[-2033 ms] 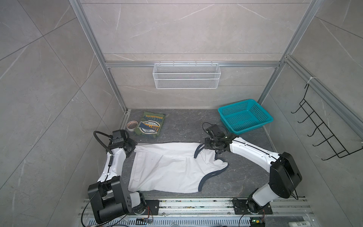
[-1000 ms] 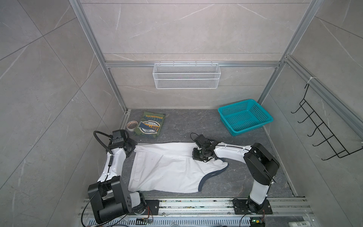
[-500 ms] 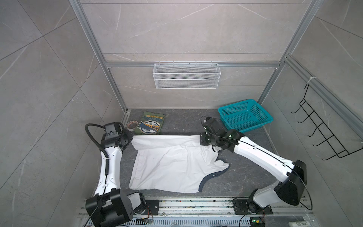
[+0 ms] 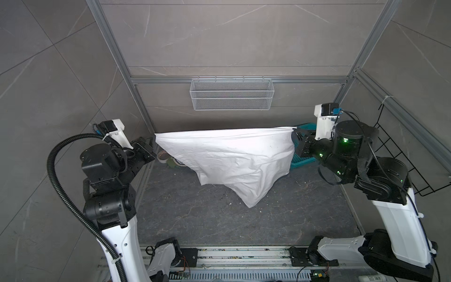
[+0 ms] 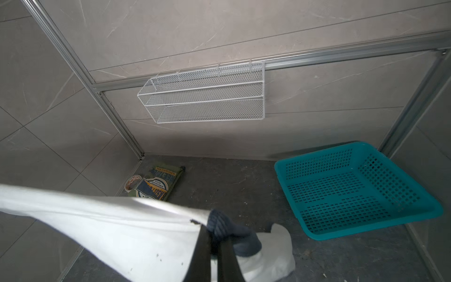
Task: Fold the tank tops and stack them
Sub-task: 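Lift the far edge of the white tank top with both grippers, then shake the raised white tank top with both grippers, lifting it higher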
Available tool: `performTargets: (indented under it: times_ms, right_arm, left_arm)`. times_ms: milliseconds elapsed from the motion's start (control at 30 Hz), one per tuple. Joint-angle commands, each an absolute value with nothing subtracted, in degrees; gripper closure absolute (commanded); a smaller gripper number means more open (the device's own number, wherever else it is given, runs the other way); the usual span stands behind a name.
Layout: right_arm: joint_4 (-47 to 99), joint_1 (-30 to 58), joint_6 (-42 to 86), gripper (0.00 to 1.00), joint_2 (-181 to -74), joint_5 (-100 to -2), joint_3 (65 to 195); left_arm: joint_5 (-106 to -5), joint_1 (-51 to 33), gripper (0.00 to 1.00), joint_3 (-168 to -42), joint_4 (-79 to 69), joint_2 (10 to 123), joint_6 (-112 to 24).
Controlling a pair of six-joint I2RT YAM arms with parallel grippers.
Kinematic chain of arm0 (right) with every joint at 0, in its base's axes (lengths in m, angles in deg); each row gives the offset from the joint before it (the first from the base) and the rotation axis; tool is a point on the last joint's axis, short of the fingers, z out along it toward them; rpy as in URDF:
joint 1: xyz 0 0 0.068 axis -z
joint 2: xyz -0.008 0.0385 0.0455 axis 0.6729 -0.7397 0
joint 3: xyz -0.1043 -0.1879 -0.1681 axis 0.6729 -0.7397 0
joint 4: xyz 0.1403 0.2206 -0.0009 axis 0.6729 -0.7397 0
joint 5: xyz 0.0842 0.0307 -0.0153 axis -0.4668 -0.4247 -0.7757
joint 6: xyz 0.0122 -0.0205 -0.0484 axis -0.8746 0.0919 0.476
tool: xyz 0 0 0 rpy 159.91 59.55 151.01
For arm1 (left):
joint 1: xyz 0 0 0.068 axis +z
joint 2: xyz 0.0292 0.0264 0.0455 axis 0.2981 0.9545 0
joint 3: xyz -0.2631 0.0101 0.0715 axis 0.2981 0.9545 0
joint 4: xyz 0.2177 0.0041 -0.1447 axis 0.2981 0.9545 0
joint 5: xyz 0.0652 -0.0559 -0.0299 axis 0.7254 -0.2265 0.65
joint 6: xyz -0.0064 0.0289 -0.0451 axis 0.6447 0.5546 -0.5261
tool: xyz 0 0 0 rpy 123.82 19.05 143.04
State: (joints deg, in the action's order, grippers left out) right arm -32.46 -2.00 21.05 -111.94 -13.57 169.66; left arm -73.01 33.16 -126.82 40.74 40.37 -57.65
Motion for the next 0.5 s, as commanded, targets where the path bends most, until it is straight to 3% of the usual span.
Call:
performTargets:
  times_ms: [0,100,200,300,467]
  right_arm:
    - [-36.09,-1.65,21.91,1.00,-112.75,-7.27,160.51]
    - [-32.52,-1.33,19.67,1.00,-111.90,-8.48,150.15]
    - [-33.17,-0.62,18.16,1.00,-113.07,-10.93,148.00]
    - [-34.36,-0.60,18.44,1.00,-112.42,-11.80,152.04]
    - [-35.09,-0.60,20.51,1.00,-109.12,-14.20,162.68]
  left_arm:
    - [-70.50,33.86,1.00,-122.26,49.48,52.35,-55.84]
    - [-70.17,33.63,1.00,-120.90,56.25,60.34,-52.80]
    - [-69.80,30.27,1.00,-124.00,59.04,62.78,-49.90]
    - [-68.86,26.20,1.00,-130.06,58.06,59.09,-49.12]
    - [-70.96,26.13,1.00,-133.84,47.54,46.77,-52.11]
